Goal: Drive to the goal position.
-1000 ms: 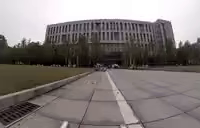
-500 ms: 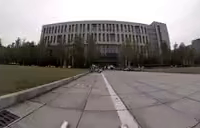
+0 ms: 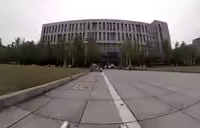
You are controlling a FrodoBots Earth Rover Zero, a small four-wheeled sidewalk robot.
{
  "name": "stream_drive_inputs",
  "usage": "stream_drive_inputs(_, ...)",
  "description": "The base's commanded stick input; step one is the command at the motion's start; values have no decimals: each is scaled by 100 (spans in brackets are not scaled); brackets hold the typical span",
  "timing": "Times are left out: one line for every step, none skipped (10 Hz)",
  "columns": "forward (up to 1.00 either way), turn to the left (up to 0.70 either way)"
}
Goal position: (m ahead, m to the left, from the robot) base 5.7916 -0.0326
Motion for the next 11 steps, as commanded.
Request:
stream_drive_inputs(70, 0)
stream_drive_inputs(70, 0)
stream_drive_inputs(70, 0)
stream_drive_inputs(70, 0)
stream_drive_inputs(70, 0)
stream_drive_inputs(70, -1)
stream_drive_inputs(70, -6)
stream_drive_inputs(70, -26)
stream_drive_inputs(70, -24)
stream_drive_inputs(70, -10)
stream_drive_inputs(70, 0)
